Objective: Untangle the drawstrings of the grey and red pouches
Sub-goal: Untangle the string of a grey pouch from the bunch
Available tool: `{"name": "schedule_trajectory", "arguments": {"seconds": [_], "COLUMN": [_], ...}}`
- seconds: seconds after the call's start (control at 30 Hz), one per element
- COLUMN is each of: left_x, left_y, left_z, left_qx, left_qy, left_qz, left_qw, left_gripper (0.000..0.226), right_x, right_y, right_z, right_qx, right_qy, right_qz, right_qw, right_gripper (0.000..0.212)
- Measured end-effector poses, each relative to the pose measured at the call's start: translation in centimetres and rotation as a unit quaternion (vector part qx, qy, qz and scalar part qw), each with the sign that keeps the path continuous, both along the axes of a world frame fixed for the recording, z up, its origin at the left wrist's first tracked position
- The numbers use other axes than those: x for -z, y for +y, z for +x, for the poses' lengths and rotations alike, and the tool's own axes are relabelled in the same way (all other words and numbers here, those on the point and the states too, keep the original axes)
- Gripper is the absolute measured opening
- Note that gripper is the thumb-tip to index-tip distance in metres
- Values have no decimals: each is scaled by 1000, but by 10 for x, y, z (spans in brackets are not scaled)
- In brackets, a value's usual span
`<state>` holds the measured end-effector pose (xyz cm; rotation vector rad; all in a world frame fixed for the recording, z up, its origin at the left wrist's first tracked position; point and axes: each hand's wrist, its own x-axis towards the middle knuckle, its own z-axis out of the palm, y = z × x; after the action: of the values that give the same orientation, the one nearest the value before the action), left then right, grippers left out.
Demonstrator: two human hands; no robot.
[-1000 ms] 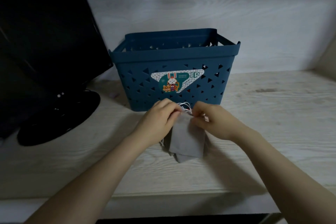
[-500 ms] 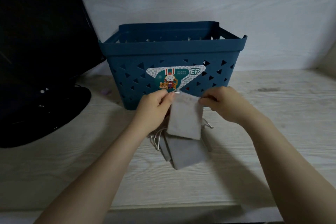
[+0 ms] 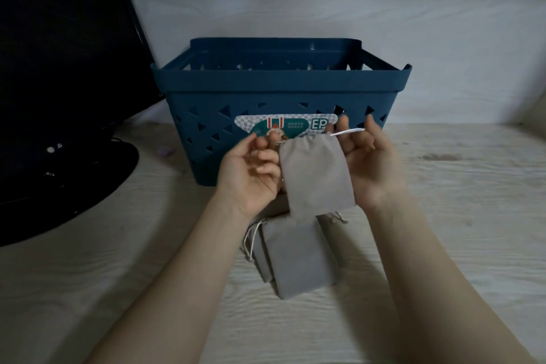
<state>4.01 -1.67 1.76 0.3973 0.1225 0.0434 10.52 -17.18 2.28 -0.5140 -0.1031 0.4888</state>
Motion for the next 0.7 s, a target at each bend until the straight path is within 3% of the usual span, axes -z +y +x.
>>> {"name": "schedule_trajectory", "arguments": {"seconds": [0.17,0.37,0.47,0.57,0.7], "left_x": [10,10,8,6,2], "left_y": [-2,13,9,4,-8], "left_z": [11,5,5,3,1], "left_qx": [6,-16,-42,-48,-35], "left_qy": [10,13,34,71,66], "left_qz": [7,45,91,171,239], "left_qw": [1000,999,994,981,968], "left_gripper": [37,49,42,35,33], "right_x": [15,19,20,25,30], "right_y": [7,-3,3,9,24], "right_z": [5,16,7,-5,-16], "right_qx": [14,56,99,132,134], "right_qy": [-22,3,-87,-251,-385], "right_qz": [92,73,-97,-317,-393], "right_qw": [995,996,987,905,825], "right_gripper": [38,48,39,32,17]}}
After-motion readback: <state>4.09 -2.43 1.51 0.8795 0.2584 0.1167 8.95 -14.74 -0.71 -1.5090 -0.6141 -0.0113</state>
